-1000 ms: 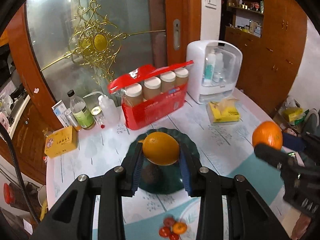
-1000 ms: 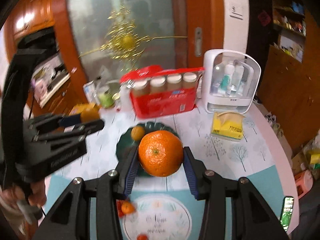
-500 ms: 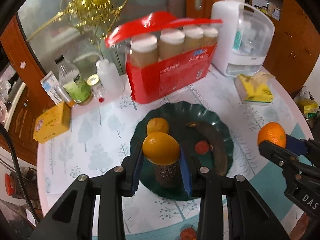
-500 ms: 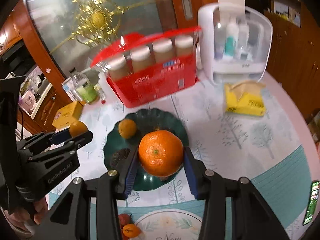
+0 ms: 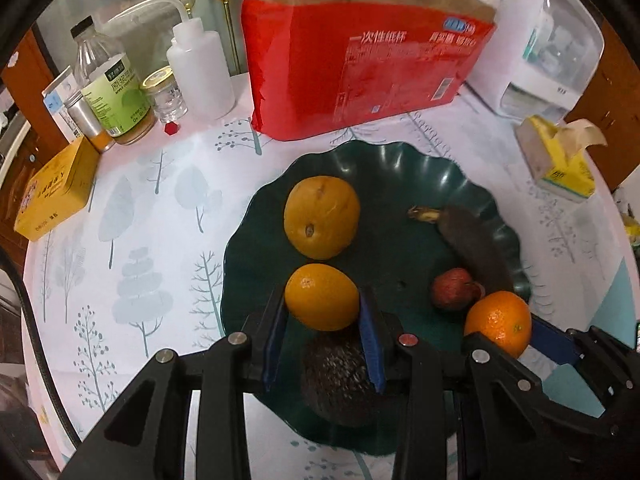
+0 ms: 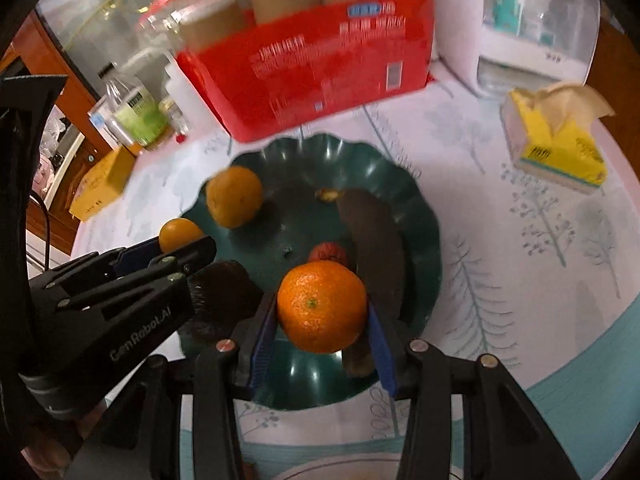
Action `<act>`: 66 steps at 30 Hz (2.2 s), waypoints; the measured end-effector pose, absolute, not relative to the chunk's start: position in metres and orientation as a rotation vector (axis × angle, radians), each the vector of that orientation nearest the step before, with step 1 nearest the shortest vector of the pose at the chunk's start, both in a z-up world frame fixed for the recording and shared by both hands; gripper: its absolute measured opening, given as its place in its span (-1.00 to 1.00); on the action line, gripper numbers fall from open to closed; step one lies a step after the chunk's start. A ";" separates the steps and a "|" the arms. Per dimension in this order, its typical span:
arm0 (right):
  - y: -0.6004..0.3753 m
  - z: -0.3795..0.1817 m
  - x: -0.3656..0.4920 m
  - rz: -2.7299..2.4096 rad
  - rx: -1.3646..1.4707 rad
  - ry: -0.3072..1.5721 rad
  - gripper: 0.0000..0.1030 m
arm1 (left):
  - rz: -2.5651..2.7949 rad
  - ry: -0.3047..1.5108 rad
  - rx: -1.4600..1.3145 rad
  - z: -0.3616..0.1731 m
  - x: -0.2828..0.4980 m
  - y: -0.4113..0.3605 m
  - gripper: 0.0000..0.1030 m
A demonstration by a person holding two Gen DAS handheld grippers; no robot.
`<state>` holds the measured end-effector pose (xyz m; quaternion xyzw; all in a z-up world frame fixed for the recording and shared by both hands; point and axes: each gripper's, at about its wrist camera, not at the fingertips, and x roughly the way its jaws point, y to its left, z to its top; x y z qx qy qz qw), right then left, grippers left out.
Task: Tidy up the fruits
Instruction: 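Carry both fruits onto the green plate and open both tools, then lift both open tools away from the plate, then move the left tool to a red tomato while the right tool approaches another tomato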
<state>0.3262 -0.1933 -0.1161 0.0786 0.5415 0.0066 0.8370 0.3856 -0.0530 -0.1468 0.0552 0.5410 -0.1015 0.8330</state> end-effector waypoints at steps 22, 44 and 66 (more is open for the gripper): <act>-0.191 -0.096 0.306 0.063 0.051 1.060 0.22 | -0.245 1.126 0.112 -0.120 0.366 -0.053 0.68; -0.196 0.027 0.196 0.013 0.000 0.881 0.22 | -0.329 0.936 0.113 0.029 0.249 -0.051 0.81; -0.202 0.089 0.059 -0.033 -0.048 0.735 0.47 | -0.372 0.831 0.108 0.074 0.117 -0.037 0.94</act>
